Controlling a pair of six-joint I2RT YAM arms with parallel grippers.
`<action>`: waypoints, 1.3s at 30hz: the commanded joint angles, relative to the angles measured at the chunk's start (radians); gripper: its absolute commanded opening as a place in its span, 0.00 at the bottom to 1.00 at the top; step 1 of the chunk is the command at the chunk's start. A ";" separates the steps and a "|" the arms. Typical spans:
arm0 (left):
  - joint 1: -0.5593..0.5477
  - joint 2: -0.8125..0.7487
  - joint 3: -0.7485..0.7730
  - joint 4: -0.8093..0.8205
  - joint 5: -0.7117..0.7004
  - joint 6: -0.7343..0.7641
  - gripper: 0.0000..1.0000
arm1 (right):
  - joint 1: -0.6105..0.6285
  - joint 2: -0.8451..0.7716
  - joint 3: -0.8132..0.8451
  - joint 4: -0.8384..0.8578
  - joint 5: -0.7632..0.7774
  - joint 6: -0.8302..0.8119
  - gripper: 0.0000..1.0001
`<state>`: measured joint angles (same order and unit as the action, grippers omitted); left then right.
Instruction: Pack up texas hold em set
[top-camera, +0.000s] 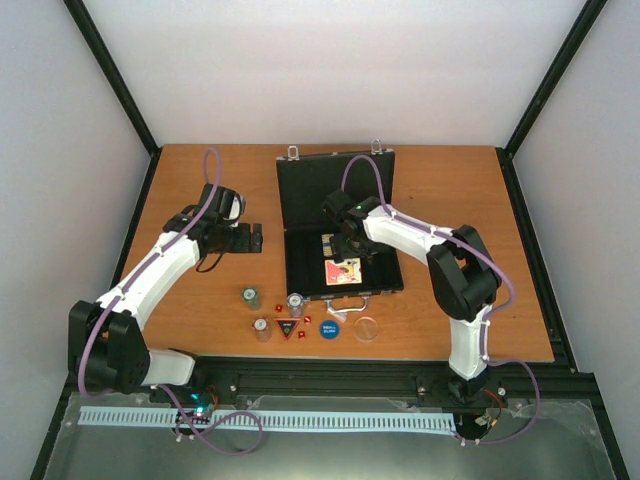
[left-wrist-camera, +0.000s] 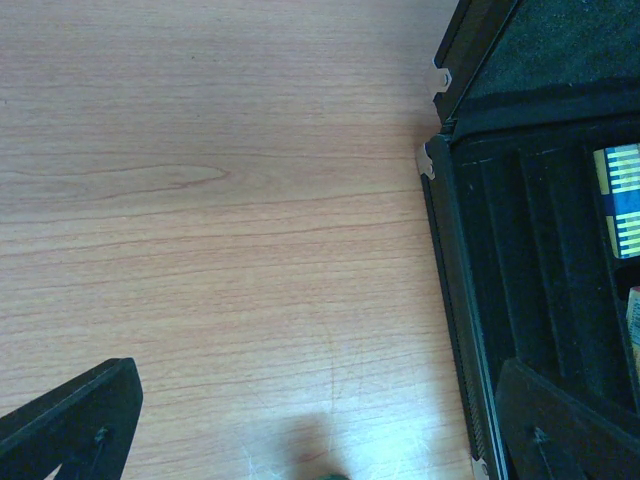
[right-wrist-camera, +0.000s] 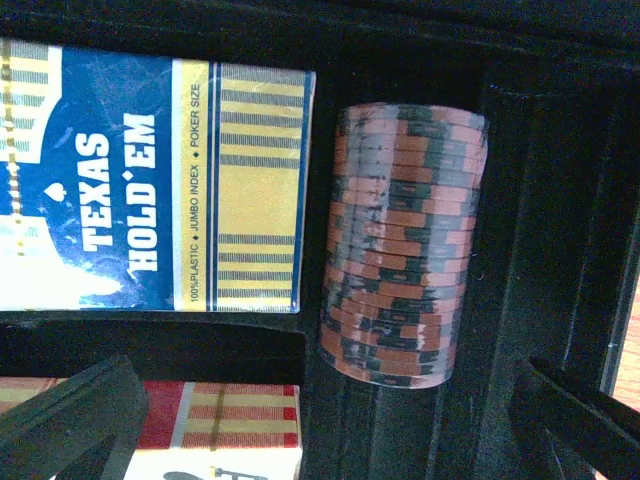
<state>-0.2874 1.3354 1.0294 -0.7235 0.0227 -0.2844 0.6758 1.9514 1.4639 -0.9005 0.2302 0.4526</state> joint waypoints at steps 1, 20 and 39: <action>-0.002 0.007 0.028 0.017 0.004 0.002 1.00 | 0.030 -0.019 -0.032 -0.009 0.066 0.000 1.00; -0.002 -0.002 0.020 0.021 0.003 -0.004 1.00 | 0.057 -0.082 -0.045 0.072 0.082 -0.097 1.00; -0.002 -0.004 0.190 -0.074 -0.062 -0.040 1.00 | 0.269 -0.197 0.013 0.032 -0.223 -0.130 0.95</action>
<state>-0.2874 1.3384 1.1213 -0.7425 0.0051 -0.2939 0.9062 1.8122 1.5204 -0.8860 0.1524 0.3222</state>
